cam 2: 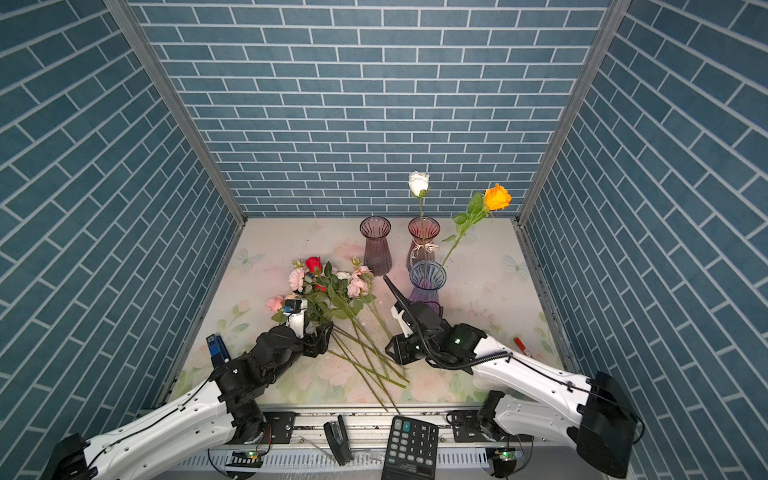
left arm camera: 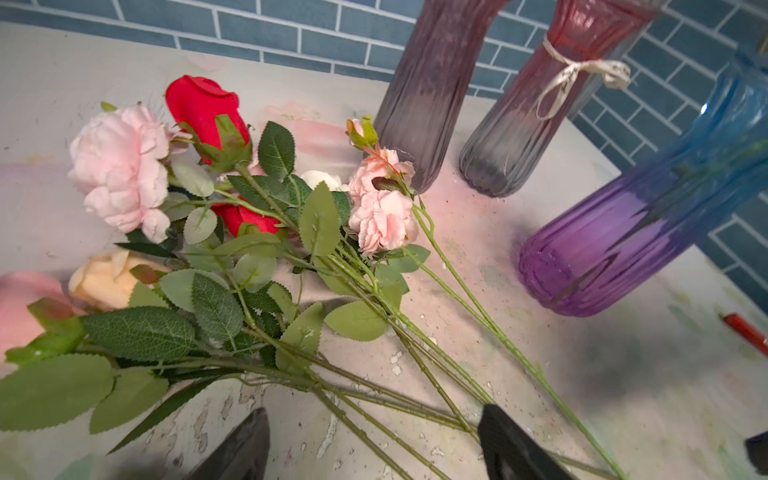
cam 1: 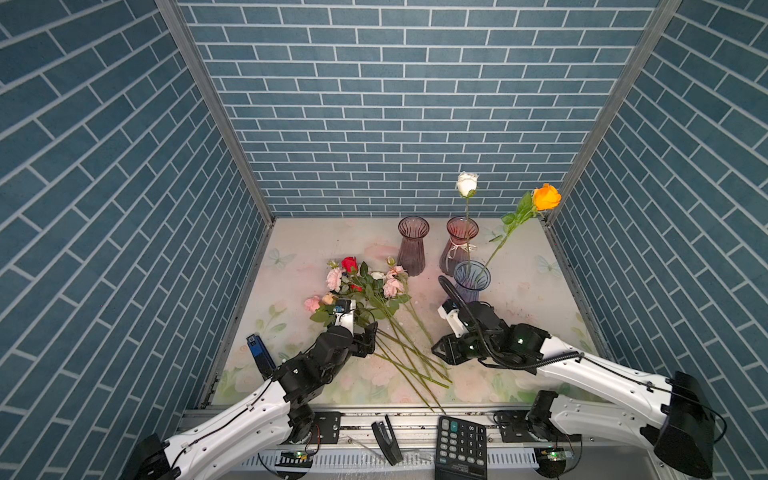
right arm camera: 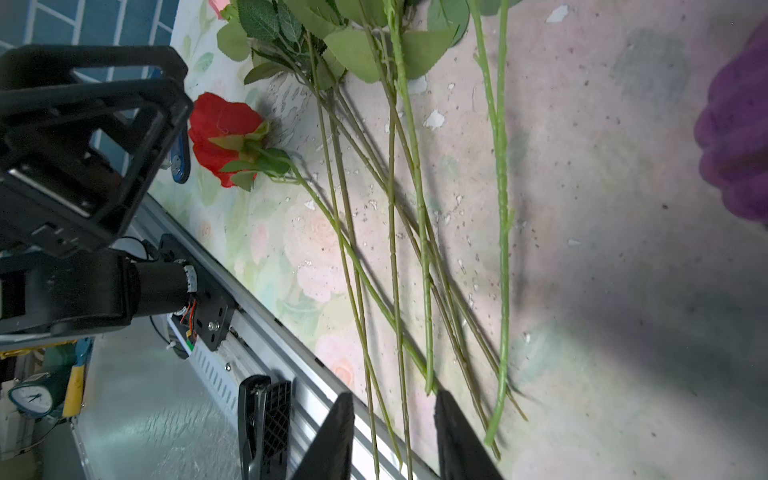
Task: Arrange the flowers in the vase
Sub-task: 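Grasp the pink flower stems at the pile with the right gripper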
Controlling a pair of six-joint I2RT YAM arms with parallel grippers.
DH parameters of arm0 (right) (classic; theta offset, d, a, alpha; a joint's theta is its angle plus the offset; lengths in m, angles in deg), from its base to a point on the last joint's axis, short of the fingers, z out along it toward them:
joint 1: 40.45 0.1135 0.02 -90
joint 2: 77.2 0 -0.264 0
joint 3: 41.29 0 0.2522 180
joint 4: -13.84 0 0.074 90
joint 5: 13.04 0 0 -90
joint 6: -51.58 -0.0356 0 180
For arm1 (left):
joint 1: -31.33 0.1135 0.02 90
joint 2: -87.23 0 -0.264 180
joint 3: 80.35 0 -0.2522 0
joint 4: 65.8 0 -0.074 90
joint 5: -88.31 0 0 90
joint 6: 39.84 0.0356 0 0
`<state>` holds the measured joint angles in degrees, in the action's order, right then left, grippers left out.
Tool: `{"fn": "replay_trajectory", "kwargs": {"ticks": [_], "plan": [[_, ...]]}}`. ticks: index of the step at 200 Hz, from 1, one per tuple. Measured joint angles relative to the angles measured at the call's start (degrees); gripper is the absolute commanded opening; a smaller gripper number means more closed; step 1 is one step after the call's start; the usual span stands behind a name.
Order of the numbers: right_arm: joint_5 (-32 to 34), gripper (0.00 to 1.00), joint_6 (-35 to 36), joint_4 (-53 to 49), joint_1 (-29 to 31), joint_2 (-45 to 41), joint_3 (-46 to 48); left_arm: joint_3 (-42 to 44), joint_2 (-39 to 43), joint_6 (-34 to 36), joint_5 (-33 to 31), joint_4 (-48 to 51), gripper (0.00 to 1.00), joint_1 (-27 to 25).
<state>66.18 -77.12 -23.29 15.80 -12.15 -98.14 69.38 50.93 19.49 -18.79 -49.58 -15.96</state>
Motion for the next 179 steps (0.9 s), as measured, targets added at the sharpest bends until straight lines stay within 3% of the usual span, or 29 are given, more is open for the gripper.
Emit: {"fn": "replay_trajectory", "kwargs": {"ticks": [39, 71, 130, 179], "plan": [[5.97, 0.34, 0.98, -1.86, -1.01, 15.52, -10.38, 2.12, 6.80, -2.86, -0.79, -2.97, 0.78, 0.20], [10.14, 0.35, 1.07, -5.62, -3.13, 24.79, -15.76, 3.54, 10.60, -4.11, -1.14, -3.13, 0.71, 0.28], [8.96, 0.37, 1.57, -9.07, -4.33, 32.68, -18.08, 5.46, 16.72, -5.60, -2.38, -2.19, 0.71, 0.61], [7.17, 0.27, 3.87, -12.07, -4.68, 35.91, -23.04, 5.62, 16.55, -5.81, -2.64, -2.08, 0.71, 1.40]]}}
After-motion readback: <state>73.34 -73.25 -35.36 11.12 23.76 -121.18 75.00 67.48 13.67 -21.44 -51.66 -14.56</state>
